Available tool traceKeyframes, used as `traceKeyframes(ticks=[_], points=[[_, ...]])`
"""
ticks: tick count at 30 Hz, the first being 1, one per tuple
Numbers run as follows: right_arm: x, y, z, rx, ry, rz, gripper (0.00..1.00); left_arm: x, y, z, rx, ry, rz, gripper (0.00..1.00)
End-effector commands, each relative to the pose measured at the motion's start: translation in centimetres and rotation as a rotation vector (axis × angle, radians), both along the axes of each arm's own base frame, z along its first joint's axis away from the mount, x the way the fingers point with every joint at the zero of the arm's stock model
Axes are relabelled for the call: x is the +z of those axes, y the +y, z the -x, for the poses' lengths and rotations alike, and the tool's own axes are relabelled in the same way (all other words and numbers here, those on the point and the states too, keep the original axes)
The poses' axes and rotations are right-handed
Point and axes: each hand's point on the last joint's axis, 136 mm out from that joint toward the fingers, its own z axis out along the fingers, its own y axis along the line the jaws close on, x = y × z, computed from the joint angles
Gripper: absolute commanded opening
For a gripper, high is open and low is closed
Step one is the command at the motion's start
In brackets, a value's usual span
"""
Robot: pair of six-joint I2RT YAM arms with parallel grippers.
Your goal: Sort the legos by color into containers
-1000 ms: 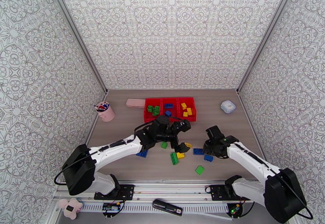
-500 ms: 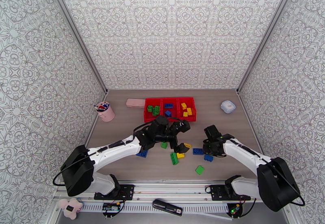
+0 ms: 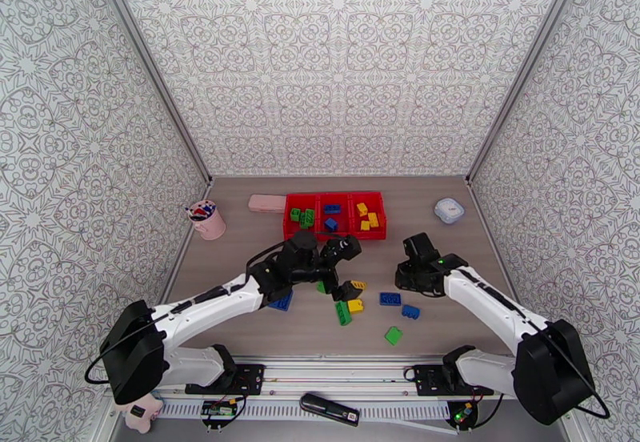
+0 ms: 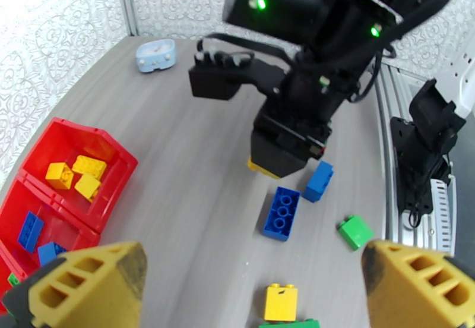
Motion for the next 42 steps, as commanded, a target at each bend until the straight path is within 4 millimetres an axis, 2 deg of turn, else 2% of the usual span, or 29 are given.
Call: traceKeyframes(ticks=[1, 5, 9, 12, 16, 21, 27, 29, 34, 36, 42], points=[[2.0, 1.4, -2.6, 0.077, -0.060, -0.018, 0.23, -0.4, 1.5, -0.8, 0.088, 0.008, -0.014, 1.00], [3.2, 3.0, -5.7, 0.140, -0.116, -0.024, 0.23, -0.7, 2.8, -1.2, 0.163, 0.004, -0.018, 1.00], [4.7, 4.7, -9.6, 0.170, -0.170, -0.030, 0.23, -0.9, 3.9, -1.5, 0.225, 0.000, -0.013, 1.00], [4.9, 5.7, -12.6, 0.183, -0.197, -0.022, 0.23, -1.0, 4.5, -1.6, 0.256, 0.001, -0.012, 1.00], [4.3, 6.7, -16.2, 0.193, -0.210, 0.005, 0.22, -1.1, 5.0, -1.7, 0.284, 0.004, -0.010, 1.00], [3.1, 7.5, -19.8, 0.219, -0.208, 0.049, 0.22, -1.1, 5.4, -1.8, 0.303, 0.004, -0.008, 1.00], [2.6, 7.6, -23.1, 0.224, -0.219, 0.061, 0.23, -1.3, 5.8, -1.8, 0.321, 0.002, -0.013, 1.00], [3.0, 7.7, -23.6, 0.230, -0.223, 0.049, 0.27, -1.2, 6.0, -1.9, 0.329, 0.000, -0.011, 1.00], [4.8, 7.9, -23.0, 0.253, -0.254, 0.029, 0.55, -1.1, 6.6, -2.3, 0.377, -0.003, 0.001, 1.00], [5.6, 7.9, -22.1, 0.262, -0.267, 0.010, 0.64, -1.0, 6.9, -2.7, 0.407, -0.008, 0.011, 0.99], [6.8, 8.7, -18.4, 0.317, -0.312, -0.094, 0.78, -0.9, 7.3, -3.2, 0.443, 0.004, 0.023, 1.00]])
